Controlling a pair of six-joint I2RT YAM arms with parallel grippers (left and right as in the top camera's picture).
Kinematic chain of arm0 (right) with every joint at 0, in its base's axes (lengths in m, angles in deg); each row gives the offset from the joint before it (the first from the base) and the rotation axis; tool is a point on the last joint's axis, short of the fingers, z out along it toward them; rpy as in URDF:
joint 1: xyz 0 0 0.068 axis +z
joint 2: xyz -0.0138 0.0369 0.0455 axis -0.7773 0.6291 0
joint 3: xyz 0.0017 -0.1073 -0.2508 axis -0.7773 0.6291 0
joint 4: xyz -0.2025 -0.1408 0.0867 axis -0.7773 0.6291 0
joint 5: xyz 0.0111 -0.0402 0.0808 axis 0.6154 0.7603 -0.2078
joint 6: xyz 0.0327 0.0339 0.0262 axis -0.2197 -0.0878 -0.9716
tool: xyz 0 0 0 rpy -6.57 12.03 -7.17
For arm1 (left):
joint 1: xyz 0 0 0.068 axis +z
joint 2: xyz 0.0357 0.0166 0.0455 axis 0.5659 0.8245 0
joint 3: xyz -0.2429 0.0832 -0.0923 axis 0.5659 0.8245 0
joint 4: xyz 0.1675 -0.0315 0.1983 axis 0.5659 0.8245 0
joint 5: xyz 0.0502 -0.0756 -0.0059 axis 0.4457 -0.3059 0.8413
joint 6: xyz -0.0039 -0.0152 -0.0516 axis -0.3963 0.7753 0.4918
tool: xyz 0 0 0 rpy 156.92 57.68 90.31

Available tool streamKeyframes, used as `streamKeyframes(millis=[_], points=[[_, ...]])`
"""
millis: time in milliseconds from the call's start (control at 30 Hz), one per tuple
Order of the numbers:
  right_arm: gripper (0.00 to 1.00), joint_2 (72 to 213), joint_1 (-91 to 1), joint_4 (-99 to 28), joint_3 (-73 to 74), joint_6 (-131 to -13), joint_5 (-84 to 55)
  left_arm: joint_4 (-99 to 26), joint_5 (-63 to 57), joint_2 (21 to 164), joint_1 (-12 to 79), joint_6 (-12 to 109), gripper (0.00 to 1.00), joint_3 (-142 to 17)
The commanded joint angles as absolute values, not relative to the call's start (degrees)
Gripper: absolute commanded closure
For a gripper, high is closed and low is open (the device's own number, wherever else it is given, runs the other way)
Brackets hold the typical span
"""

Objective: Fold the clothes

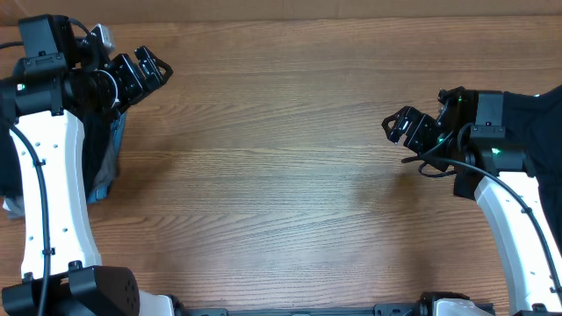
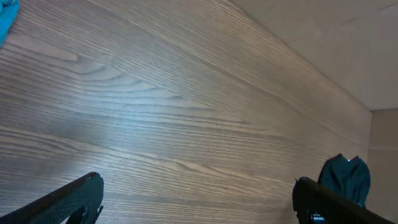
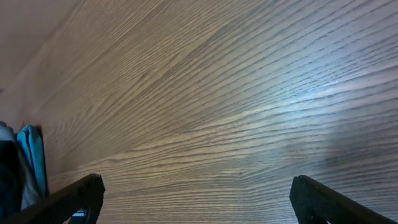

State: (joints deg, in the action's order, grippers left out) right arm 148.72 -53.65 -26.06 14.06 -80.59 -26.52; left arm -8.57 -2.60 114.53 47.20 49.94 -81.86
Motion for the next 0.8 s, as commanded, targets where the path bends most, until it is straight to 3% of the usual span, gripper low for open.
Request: streamKeyframes(millis=[0,433,767], points=[[0.00,148.76,-53.82,-26.19,14.24,-80.43,-25.90,-8.44,-1.83,114.88,47.17,50.29,0.00,-81.80],[0.00,145.38,-53.47,-26.17,14.24,-80.43,-25.10,-8.44,-1.83,114.88,47.17,50.31,0.00,-81.80],[0.00,127.13,-46.94,-32.90,14.26,-80.43,-18.23,-8.44,-1.83,114.88,47.17,50.31,0.00,-81.80]])
